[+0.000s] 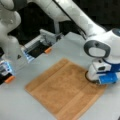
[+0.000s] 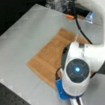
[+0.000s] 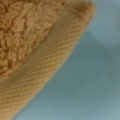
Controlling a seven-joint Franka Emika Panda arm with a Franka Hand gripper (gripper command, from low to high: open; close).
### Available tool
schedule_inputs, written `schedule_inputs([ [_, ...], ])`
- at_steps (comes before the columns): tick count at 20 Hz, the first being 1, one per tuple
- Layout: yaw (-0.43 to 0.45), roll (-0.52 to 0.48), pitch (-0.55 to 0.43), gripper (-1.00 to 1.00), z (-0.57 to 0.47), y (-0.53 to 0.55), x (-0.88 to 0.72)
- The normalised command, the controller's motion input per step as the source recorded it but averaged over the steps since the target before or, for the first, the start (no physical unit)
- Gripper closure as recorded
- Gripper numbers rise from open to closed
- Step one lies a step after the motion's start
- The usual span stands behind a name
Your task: Folding a towel twice
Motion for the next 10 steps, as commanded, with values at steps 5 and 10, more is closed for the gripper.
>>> schedule_inputs([
  [5,0.046,-0.202,0.021,1.0,-0.15,0.08,0.1],
  [10,0.043,-0.192,0.004,1.0,-0.17,0.09,0.09],
])
